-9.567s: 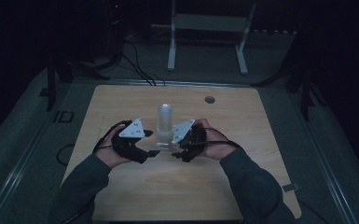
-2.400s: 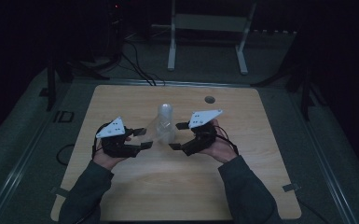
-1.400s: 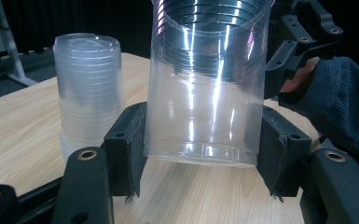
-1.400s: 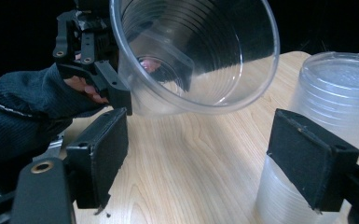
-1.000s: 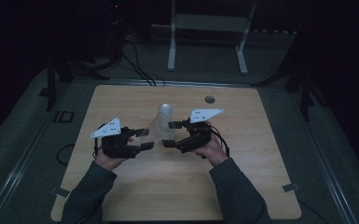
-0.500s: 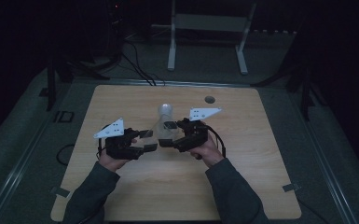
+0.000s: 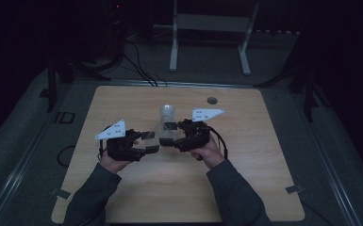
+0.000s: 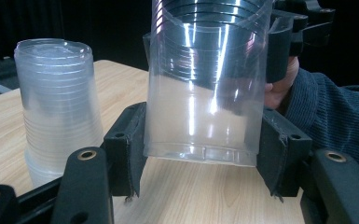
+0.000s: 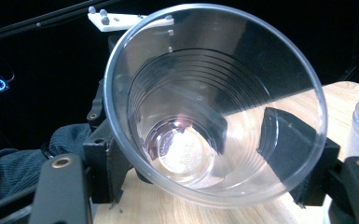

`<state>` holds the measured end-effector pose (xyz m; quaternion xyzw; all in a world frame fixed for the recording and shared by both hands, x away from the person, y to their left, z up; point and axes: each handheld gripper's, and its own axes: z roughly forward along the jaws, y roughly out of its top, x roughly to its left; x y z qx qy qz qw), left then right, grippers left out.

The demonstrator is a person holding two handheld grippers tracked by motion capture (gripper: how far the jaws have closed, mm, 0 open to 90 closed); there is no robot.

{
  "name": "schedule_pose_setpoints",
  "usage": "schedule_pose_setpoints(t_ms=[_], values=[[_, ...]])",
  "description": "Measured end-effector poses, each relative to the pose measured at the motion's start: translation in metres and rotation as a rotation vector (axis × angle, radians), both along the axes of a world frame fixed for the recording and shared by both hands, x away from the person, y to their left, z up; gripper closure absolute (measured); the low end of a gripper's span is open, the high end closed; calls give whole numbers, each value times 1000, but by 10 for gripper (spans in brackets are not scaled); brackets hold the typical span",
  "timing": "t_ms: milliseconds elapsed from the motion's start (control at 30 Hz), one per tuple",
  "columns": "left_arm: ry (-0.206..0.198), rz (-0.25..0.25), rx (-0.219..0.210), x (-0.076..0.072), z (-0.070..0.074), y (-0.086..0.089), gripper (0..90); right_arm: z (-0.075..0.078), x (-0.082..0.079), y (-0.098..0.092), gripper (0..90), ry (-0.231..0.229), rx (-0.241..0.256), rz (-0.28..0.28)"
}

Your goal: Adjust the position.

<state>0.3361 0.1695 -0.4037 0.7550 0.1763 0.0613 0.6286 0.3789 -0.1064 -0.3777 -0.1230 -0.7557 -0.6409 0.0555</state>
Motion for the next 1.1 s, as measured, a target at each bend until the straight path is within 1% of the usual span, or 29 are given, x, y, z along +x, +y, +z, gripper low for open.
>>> schedule_pose_setpoints(t_ms=[200,300,433,500,533,733,767,800,900,967,1100], values=[[2,-1,8,0,0,0,397,0,-1,0,285,-3,-3,-2],[-2,6,35,-1,2,-1,369,1,-1,1,285,-8,-10,-5],[-9,29,67,-2,3,-3,331,2,-2,1,285,-24,-27,-9],[-12,34,73,-2,4,-3,321,3,-3,2,285,-39,-43,-17],[-19,47,94,-3,4,-4,314,3,-4,2,285,-45,-50,-21],[-29,74,134,-4,4,-7,297,6,-7,5,285,-83,-101,-45],[-29,74,134,-4,4,-7,297,6,-7,5,285,-83,-101,-45],[-35,84,151,-4,4,-7,296,7,-8,7,302,-91,-125,-58],[-43,97,173,-5,4,-9,295,8,-9,8,303,-96,-148,-73],[-46,100,177,-5,4,-10,294,8,-9,8,303,-95,-149,-72],[-61,125,205,-6,4,-12,292,8,-9,9,303,-99,-160,-82]])
